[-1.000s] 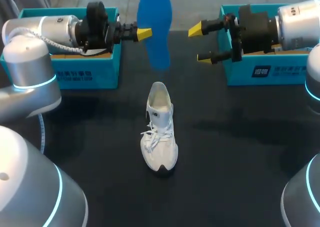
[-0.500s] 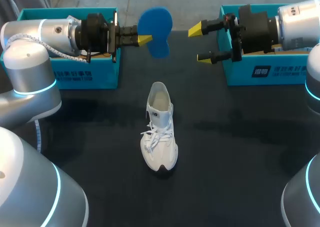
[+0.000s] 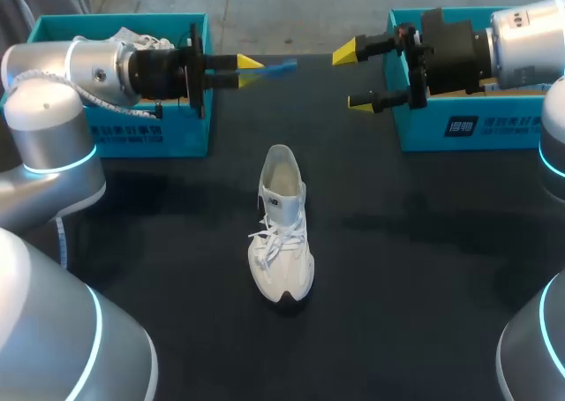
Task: Take the shoe out of the shoebox, open the shoe tongue, remove and reinsert the insole, then place the shoe into the shoebox
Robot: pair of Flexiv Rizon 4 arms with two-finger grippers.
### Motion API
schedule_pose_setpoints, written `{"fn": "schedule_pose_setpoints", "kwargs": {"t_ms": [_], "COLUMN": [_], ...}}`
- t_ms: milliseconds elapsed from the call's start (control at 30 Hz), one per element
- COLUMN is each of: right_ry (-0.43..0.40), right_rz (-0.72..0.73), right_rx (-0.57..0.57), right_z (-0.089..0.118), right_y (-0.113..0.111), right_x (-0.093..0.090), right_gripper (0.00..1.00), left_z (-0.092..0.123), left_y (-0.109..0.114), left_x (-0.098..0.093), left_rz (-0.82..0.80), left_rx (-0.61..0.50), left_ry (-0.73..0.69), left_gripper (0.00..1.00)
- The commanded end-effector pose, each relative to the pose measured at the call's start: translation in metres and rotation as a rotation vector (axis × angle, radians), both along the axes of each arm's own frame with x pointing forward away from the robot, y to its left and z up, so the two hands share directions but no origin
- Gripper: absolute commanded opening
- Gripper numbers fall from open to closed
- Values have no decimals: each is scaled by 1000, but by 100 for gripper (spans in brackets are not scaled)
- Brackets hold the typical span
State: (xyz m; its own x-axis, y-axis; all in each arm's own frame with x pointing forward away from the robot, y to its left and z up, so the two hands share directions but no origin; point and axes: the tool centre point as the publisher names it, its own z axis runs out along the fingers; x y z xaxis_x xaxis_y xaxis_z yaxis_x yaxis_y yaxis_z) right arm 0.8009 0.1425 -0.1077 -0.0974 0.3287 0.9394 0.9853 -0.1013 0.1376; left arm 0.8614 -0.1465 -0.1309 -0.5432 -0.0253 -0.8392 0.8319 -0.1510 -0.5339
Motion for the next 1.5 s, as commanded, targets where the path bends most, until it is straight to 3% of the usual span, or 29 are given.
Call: {"fn": "schedule_pose_setpoints", "kwargs": {"t_ms": [33,300,1167,1500], "right_ry": [-1,-1,-5,-17], "right_rz": [-1,-1,-5,-24], "right_rx": [-1,-1,1,0], "right_z": [-1,-1,-3,-8], "right_y": [2,2,5,21], "right_x": [1,1,0,5], "right_gripper": [100,100,100,100], "left_z": [-5,-9,-6,2], "left_y": [1,3,-1,-13], "left_x": [5,13,13,8], "left_rz": [3,24,70,46], "left_rx": [-100,-71,-48,-50], "left_ry": [-653,-850,-766,-742], "left_gripper": [0,0,0,0]}}
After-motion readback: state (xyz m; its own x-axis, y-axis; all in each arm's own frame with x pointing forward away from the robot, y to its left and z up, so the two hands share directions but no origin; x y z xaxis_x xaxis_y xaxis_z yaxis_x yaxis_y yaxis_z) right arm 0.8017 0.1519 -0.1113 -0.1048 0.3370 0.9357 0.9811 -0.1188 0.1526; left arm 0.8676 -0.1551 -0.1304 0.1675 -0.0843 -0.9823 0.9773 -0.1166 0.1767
